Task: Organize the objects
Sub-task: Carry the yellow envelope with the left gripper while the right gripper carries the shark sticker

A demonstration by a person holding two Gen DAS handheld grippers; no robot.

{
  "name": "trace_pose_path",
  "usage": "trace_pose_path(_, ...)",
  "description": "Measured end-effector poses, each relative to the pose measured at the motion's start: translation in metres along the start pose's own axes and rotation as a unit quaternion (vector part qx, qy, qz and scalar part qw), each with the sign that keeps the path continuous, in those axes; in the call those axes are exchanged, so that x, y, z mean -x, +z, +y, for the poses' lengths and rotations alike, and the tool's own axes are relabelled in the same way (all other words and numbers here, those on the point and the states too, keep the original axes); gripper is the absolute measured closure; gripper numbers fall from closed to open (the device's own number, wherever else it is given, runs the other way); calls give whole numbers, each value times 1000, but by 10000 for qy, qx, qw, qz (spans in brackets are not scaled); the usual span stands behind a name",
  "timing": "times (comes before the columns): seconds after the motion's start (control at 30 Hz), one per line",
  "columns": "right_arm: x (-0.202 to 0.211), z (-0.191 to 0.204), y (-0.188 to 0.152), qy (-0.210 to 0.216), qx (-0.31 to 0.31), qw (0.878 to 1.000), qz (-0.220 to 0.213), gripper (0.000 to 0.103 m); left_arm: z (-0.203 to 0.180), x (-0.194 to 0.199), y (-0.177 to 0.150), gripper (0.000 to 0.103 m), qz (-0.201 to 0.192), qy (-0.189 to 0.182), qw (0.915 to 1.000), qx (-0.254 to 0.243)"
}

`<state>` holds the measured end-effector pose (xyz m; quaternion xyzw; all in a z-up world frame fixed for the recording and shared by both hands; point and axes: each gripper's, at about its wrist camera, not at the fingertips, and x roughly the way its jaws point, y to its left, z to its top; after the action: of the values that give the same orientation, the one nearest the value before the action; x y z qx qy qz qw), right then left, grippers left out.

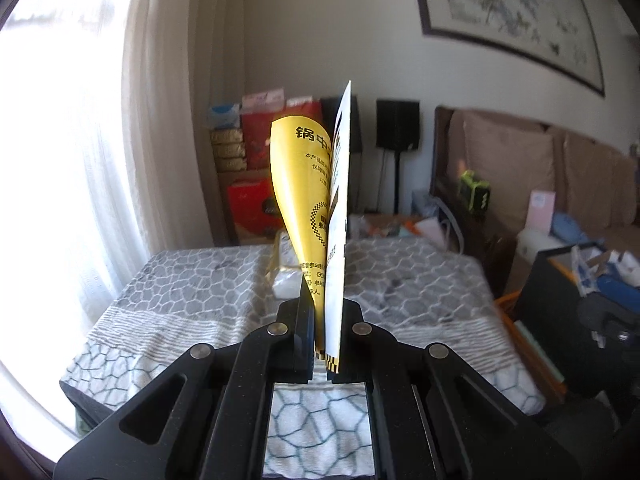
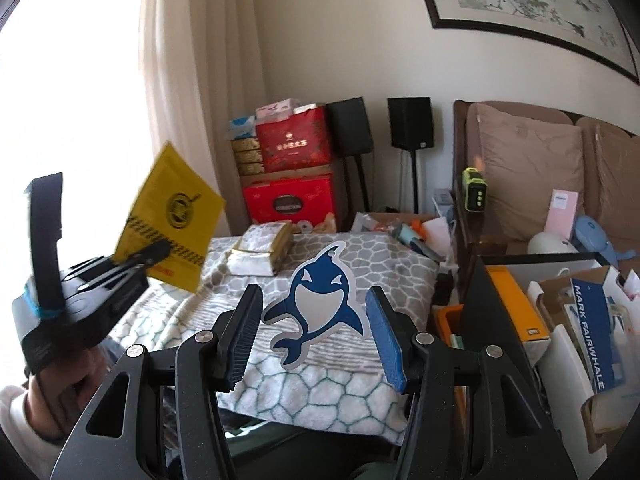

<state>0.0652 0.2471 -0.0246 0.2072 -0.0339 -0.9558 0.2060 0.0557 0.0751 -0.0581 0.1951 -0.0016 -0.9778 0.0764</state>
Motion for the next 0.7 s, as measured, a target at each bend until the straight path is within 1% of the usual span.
trace_pose_path(0.1, 2, -4, 1, -122, 23, 9999, -19, 48, -3, 4, -1, 100, -160, -102, 9998, 31)
trace_pose_path(0.27, 7, -15, 4, -194, -63, 9997, -111, 48, -2, -1, 3, 99, -72, -309, 9989, 332)
trace_pose_path(0.4, 12, -21, 3, -331, -91, 9993, -131, 48, -1, -2, 5, 99, -88, -276, 9988, 406)
trace_pose_path(0.57, 16, -29, 5, -374, -205, 9989, -183, 48, 1, -3, 7, 99, -140, -205, 9979, 591)
trace_pose_path(0.7, 16, -30, 5, -434, -165, 9988, -160, 48, -4, -2, 5, 99, -168, -243, 9976, 622)
